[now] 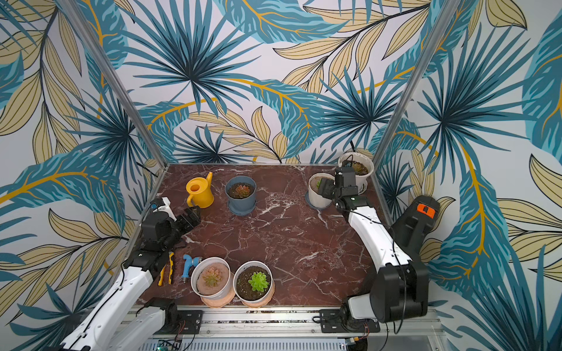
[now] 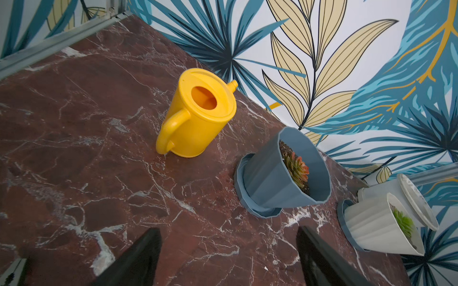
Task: Water the succulent around the soil edge
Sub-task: Move the pot to the center of the board.
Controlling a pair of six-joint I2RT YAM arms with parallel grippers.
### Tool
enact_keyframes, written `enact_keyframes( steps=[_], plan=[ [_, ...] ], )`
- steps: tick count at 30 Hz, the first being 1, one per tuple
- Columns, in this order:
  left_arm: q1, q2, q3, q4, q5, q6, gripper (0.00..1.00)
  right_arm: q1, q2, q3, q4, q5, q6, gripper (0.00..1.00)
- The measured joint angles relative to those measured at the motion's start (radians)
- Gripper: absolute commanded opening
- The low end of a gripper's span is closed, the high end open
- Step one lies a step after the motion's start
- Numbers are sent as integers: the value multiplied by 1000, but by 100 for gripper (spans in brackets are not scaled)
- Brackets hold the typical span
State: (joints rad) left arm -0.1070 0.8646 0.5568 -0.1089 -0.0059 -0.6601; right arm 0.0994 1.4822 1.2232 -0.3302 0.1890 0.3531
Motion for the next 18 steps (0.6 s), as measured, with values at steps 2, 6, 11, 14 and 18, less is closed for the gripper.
enact_keyframes(
  steps=[2,6,11,14,18],
  plan=[
    [-15,34,23,0,8,6,87,-1,83,70,-21,39,-1,84],
    [-73,117,76,-1,3,27,87,-15,179,143,-46,84,-5,78],
    [-151,192,119,6,-21,60,87,-60,243,188,-80,97,-16,66],
    [-185,203,119,5,-47,82,87,-81,272,207,-92,89,-27,59],
    [-208,199,119,8,-66,107,87,-94,299,222,-105,57,-44,45]
  ],
)
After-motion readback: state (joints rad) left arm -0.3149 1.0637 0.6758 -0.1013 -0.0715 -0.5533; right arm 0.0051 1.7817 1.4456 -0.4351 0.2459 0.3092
